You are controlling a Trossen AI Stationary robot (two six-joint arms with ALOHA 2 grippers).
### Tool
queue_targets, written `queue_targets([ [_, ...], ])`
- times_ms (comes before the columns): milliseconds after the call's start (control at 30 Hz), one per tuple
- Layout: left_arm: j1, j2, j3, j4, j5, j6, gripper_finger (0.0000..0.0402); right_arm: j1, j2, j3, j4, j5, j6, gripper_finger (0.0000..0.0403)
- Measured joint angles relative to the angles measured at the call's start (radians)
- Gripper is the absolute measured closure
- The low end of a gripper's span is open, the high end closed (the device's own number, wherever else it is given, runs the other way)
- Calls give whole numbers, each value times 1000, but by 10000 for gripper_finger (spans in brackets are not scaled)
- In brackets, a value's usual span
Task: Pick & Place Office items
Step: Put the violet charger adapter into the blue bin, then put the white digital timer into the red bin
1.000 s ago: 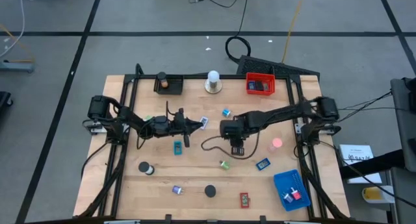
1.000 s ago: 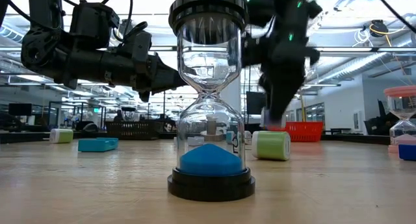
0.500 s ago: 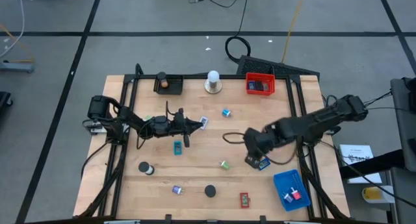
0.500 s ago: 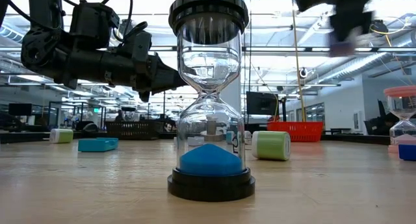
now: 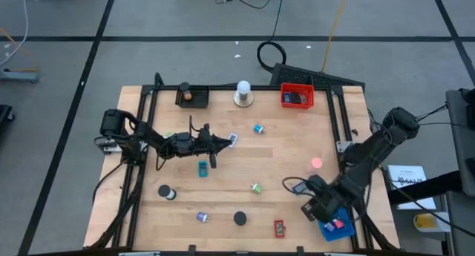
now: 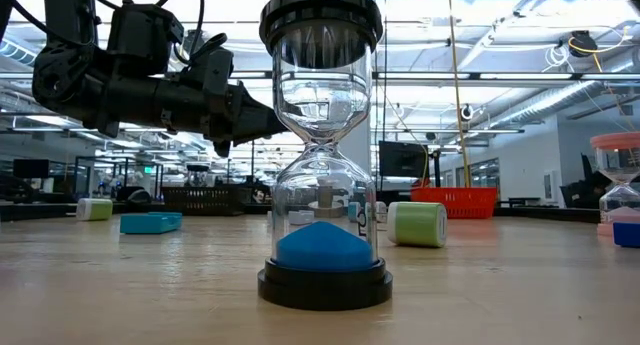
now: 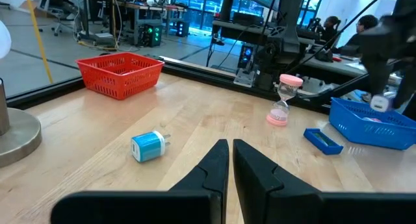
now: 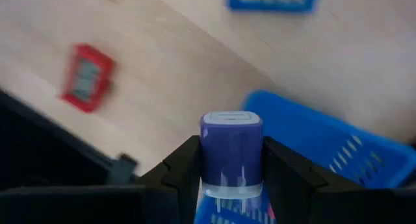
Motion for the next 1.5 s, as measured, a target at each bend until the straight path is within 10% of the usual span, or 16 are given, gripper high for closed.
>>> queue_targets([
  [433,0,0,0,0,0,0,376,176,0,-209,163,-1,314,274],
  [1500,0,0,0,0,0,0,376,184,-22,-280,356,-29,265,206],
])
